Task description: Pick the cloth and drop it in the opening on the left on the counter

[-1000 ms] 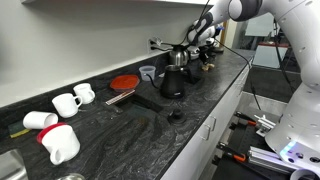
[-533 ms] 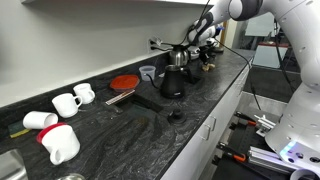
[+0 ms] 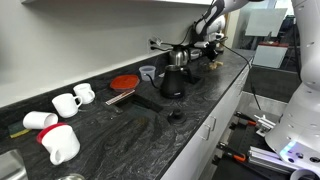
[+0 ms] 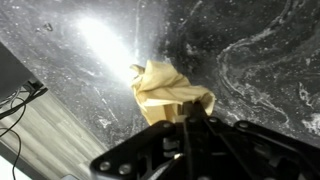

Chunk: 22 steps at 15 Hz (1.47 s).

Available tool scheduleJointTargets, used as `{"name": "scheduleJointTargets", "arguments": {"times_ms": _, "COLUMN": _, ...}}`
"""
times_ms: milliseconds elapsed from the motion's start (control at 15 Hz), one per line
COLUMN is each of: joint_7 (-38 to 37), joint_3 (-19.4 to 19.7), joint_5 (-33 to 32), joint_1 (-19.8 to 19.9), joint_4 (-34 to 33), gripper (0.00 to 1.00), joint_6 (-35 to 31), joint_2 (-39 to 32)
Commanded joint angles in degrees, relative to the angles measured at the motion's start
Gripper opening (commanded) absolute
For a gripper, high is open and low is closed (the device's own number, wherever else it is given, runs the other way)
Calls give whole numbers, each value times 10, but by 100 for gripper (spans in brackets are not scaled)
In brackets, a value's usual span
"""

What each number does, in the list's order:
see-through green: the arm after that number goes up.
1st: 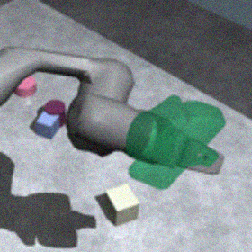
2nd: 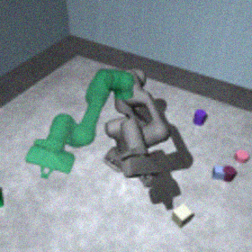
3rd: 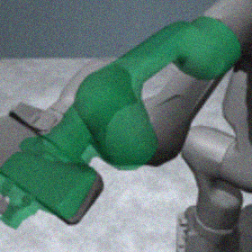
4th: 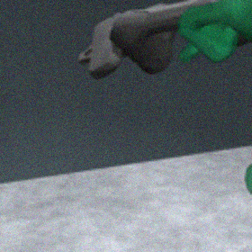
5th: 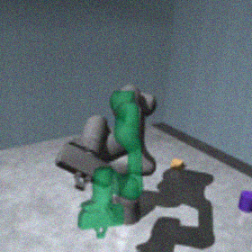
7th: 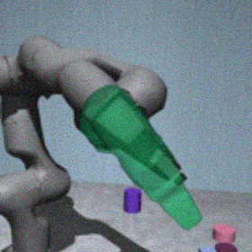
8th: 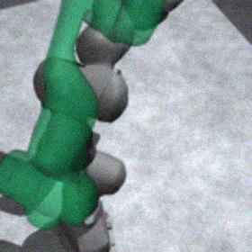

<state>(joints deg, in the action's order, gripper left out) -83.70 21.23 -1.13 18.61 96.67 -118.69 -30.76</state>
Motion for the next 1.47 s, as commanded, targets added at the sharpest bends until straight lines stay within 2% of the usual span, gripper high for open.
{"name": "scheduleJointTargets", "arguments": {"times_ms": 0, "joint_7": 60, "joint_3": -9, "joint_5": 8, "joint_1": -6, "joint_4": 106, "gripper": 0, "joint_6": -18, "joint_2": 95}}
{"name": "scheduleJointTargets", "arguments": {"times_ms": 400, "joint_7": 179, "joint_3": -42, "joint_5": 5, "joint_1": -42, "joint_4": 257, "gripper": 0, "joint_6": -17, "joint_2": 241}}
{"name": "scheduleJointTargets", "arguments": {"times_ms": 800, "joint_7": 220, "joint_3": -92, "joint_5": -9, "joint_1": -87, "joint_4": 355, "gripper": 0, "joint_6": 10, "joint_2": 350}}
{"name": "scheduleJointTargets", "arguments": {"times_ms": 867, "joint_7": 224, "joint_3": -98, "joint_5": -8, "joint_1": -89, "joint_4": 366, "gripper": 0, "joint_6": 17, "joint_2": 363}}
{"name": "scheduleJointTargets", "arguments": {"times_ms": 933, "joint_7": 199, "joint_3": -99, "joint_5": -3, "joint_1": -86, "joint_4": 344, "gripper": 1, "joint_6": 11, "joint_2": 337}}
{"name": "scheduleJointTargets", "arguments": {"times_ms": 1400, "joint_7": 213, "joint_3": -106, "joint_5": -5, "joint_1": -86, "joint_4": 369, "gripper": 0, "joint_6": 8, "joint_2": 363}}
